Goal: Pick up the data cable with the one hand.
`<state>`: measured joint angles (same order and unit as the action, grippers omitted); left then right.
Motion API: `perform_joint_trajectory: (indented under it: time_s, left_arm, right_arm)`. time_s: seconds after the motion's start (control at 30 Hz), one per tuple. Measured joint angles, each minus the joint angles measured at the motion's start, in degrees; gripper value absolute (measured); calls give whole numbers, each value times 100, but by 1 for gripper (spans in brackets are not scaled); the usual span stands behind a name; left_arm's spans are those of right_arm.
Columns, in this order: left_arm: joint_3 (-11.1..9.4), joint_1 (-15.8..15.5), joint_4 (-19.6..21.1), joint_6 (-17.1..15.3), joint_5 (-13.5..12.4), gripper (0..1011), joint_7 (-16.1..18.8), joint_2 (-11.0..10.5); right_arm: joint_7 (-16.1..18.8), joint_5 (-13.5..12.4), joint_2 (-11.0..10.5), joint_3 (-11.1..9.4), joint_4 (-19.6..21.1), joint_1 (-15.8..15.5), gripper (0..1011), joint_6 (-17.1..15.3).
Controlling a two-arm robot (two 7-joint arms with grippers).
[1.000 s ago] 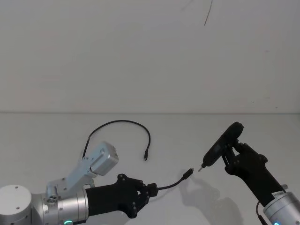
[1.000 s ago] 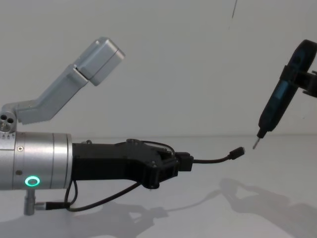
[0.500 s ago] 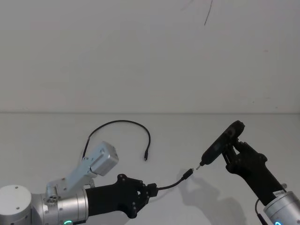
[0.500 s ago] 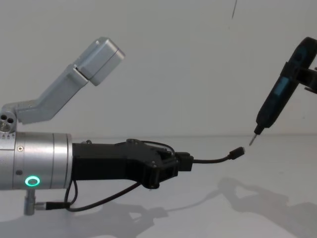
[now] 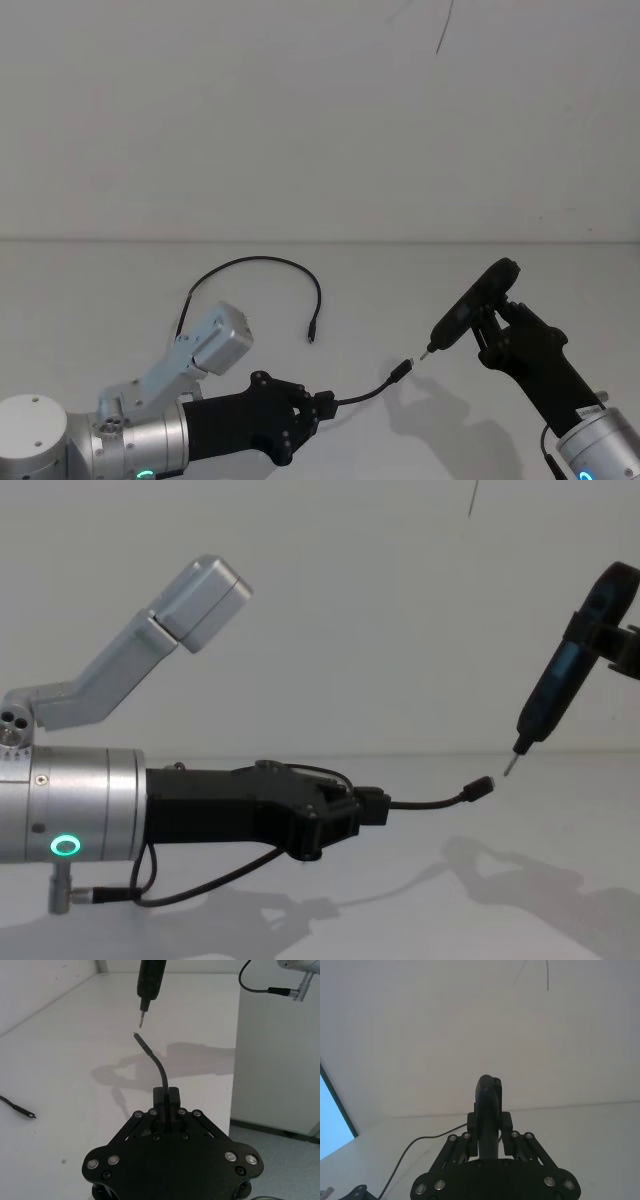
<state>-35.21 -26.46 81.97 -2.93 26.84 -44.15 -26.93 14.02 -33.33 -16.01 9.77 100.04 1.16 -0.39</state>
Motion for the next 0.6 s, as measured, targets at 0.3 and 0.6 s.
perform_joint_trajectory:
  time_s: [0.3,0.6]
  left_arm:
    - [0,0,0,0,0,43,0,0]
    - [0,0,0,0,0,42,0,0]
  right_arm:
    - [-66,19,26,61,-76,42,269,21]
    - [-18,-113,34,116,-114,62,269,-10]
